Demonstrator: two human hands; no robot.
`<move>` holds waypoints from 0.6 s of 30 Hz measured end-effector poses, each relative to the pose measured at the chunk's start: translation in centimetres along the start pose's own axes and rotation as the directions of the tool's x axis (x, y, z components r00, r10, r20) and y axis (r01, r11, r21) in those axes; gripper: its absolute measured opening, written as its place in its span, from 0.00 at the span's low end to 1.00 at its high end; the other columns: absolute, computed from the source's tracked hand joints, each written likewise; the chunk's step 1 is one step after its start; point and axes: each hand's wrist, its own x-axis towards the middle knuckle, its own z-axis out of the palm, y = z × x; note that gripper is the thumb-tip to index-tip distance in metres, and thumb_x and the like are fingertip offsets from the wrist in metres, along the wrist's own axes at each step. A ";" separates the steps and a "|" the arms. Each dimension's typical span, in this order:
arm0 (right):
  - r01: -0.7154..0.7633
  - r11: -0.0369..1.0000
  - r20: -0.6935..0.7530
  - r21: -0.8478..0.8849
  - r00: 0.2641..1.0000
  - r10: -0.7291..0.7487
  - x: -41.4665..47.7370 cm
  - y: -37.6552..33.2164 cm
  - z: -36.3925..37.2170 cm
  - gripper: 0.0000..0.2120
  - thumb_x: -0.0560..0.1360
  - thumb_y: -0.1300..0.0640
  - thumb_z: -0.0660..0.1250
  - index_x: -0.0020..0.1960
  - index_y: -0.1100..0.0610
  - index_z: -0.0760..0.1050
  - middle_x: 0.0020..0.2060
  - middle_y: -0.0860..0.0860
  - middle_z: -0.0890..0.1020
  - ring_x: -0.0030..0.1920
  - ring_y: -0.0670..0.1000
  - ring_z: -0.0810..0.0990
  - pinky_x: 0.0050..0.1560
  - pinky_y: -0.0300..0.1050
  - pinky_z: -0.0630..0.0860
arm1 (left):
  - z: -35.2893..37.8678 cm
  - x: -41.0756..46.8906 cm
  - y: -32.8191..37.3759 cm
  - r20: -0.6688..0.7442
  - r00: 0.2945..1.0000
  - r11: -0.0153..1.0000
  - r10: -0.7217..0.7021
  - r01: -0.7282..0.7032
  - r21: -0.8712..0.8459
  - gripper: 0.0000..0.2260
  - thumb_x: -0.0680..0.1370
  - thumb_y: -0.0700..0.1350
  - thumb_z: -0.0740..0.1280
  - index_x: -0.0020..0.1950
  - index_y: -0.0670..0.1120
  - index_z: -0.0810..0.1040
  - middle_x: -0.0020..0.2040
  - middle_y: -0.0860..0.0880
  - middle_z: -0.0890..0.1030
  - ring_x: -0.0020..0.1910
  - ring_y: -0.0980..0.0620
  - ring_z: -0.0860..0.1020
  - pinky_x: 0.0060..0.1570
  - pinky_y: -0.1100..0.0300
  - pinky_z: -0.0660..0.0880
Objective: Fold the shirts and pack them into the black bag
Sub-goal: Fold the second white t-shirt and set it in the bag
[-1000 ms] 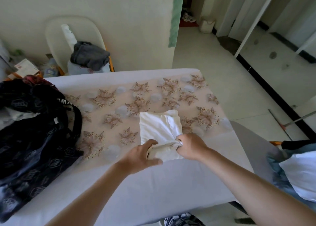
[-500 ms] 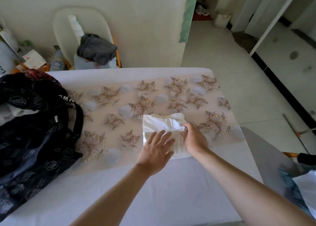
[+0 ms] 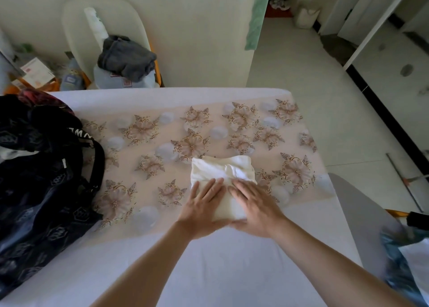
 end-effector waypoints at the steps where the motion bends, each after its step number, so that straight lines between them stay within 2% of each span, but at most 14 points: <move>1: -0.012 0.999 0.068 -0.037 0.998 0.015 -0.3 0.2 0.4 0.43 0.68 0.32 0.65 0.74 0.58 0.67 0.75 0.56 0.67 0.75 0.55 0.64 0.74 0.51 0.61 | -0.1 -0.3 -0.3 -0.005 1.000 1.000 0.024 -0.024 0.008 0.45 0.70 0.72 0.58 0.80 0.45 0.59 0.81 0.48 0.52 0.80 0.47 0.51 0.76 0.42 0.48; 3: -0.019 0.998 0.141 -0.064 0.990 0.028 -0.4 0.5 0.7 0.46 0.65 0.36 0.70 0.76 0.58 0.65 0.76 0.56 0.66 0.75 0.54 0.64 0.74 0.50 0.63 | -0.1 -0.8 -1.2 -0.025 0.998 0.998 0.062 -0.062 -0.015 0.46 0.67 0.70 0.64 0.78 0.44 0.63 0.79 0.46 0.59 0.79 0.45 0.56 0.76 0.44 0.52; 5: -0.064 0.998 0.184 -0.011 0.981 0.065 0.1 0.3 0.1 0.44 0.65 0.43 0.72 0.78 0.56 0.62 0.77 0.54 0.64 0.76 0.53 0.63 0.73 0.51 0.66 | 0.0 -1.2 -2.2 -0.092 0.993 0.994 0.069 -0.076 -0.083 0.39 0.68 0.62 0.70 0.73 0.44 0.71 0.75 0.45 0.68 0.76 0.45 0.64 0.73 0.45 0.62; 7: -0.173 0.980 0.280 0.093 0.950 0.141 0.7 -0.3 -1.2 0.42 0.66 0.48 0.72 0.77 0.51 0.63 0.77 0.49 0.64 0.75 0.50 0.64 0.73 0.48 0.65 | -0.8 -1.3 -2.4 -0.137 0.991 0.987 0.015 -0.037 -0.159 0.32 0.65 0.52 0.74 0.67 0.44 0.77 0.68 0.46 0.77 0.69 0.46 0.74 0.65 0.47 0.73; 8: -0.235 0.963 0.303 0.133 0.935 0.187 1.0 -0.5 -1.9 0.39 0.65 0.48 0.71 0.75 0.48 0.66 0.73 0.46 0.70 0.72 0.50 0.69 0.70 0.46 0.67 | -2.0 -1.2 -2.0 -0.118 0.992 0.982 -0.038 0.015 -0.188 0.29 0.64 0.49 0.74 0.66 0.47 0.78 0.64 0.48 0.80 0.64 0.47 0.78 0.60 0.52 0.77; 10: -0.343 0.923 0.341 0.175 0.901 0.269 1.6 -0.7 -3.7 0.31 0.64 0.47 0.70 0.67 0.42 0.72 0.58 0.44 0.80 0.59 0.51 0.78 0.55 0.43 0.72 | -4.8 -0.9 -1.5 -0.011 0.984 0.958 -0.179 0.172 -0.229 0.24 0.67 0.51 0.71 0.64 0.55 0.78 0.56 0.53 0.83 0.55 0.49 0.80 0.50 0.61 0.75; 11: -0.384 0.903 0.388 0.191 0.875 0.290 1.8 -0.5 -4.4 0.28 0.63 0.47 0.70 0.64 0.42 0.74 0.52 0.44 0.81 0.54 0.52 0.79 0.49 0.41 0.72 | -5.9 -0.6 -1.6 0.070 0.971 0.944 -0.229 0.239 -0.228 0.22 0.68 0.53 0.70 0.62 0.58 0.78 0.52 0.53 0.82 0.51 0.50 0.79 0.45 0.62 0.73; 13: -0.438 0.862 0.471 0.255 0.835 0.285 1.9 0.1 -5.5 0.25 0.64 0.47 0.71 0.61 0.44 0.76 0.48 0.45 0.80 0.50 0.51 0.78 0.45 0.41 0.73 | -7.6 -0.2 -2.0 0.209 0.946 0.902 -0.246 0.303 -0.307 0.17 0.67 0.55 0.69 0.55 0.60 0.79 0.45 0.55 0.81 0.46 0.52 0.78 0.41 0.59 0.75; 15: -0.475 0.806 0.467 0.353 0.836 0.289 1.7 1.0 -6.0 0.24 0.66 0.46 0.73 0.61 0.47 0.76 0.51 0.46 0.81 0.52 0.49 0.79 0.50 0.43 0.76 | -8.2 0.0 -2.7 0.204 0.938 0.799 -0.281 0.347 -0.492 0.14 0.64 0.58 0.70 0.49 0.61 0.78 0.43 0.58 0.80 0.43 0.54 0.79 0.40 0.57 0.78; 16: -0.481 0.789 0.426 0.381 0.849 0.312 1.6 1.4 -6.1 0.25 0.67 0.43 0.72 0.63 0.47 0.76 0.54 0.46 0.81 0.54 0.49 0.79 0.54 0.44 0.76 | -8.3 0.1 -2.9 0.165 0.928 0.736 -0.333 0.365 -0.569 0.15 0.65 0.59 0.73 0.49 0.61 0.78 0.43 0.59 0.79 0.43 0.55 0.79 0.39 0.58 0.77; 17: -0.478 0.801 0.365 0.361 0.862 0.351 1.5 1.8 -5.9 0.28 0.69 0.40 0.70 0.65 0.49 0.75 0.56 0.46 0.80 0.57 0.50 0.78 0.58 0.45 0.74 | -8.2 0.2 -3.1 0.103 0.911 0.701 -0.400 0.377 -0.606 0.16 0.66 0.59 0.74 0.51 0.61 0.77 0.45 0.61 0.79 0.43 0.57 0.78 0.38 0.61 0.75; 18: -0.466 0.837 0.295 0.287 0.874 0.386 1.4 2.1 -5.6 0.29 0.71 0.37 0.67 0.67 0.50 0.74 0.58 0.46 0.79 0.59 0.50 0.77 0.60 0.47 0.73 | -8.1 0.3 -3.0 0.005 0.891 0.714 -0.454 0.367 -0.596 0.17 0.67 0.59 0.75 0.54 0.59 0.78 0.48 0.61 0.78 0.44 0.58 0.78 0.38 0.62 0.73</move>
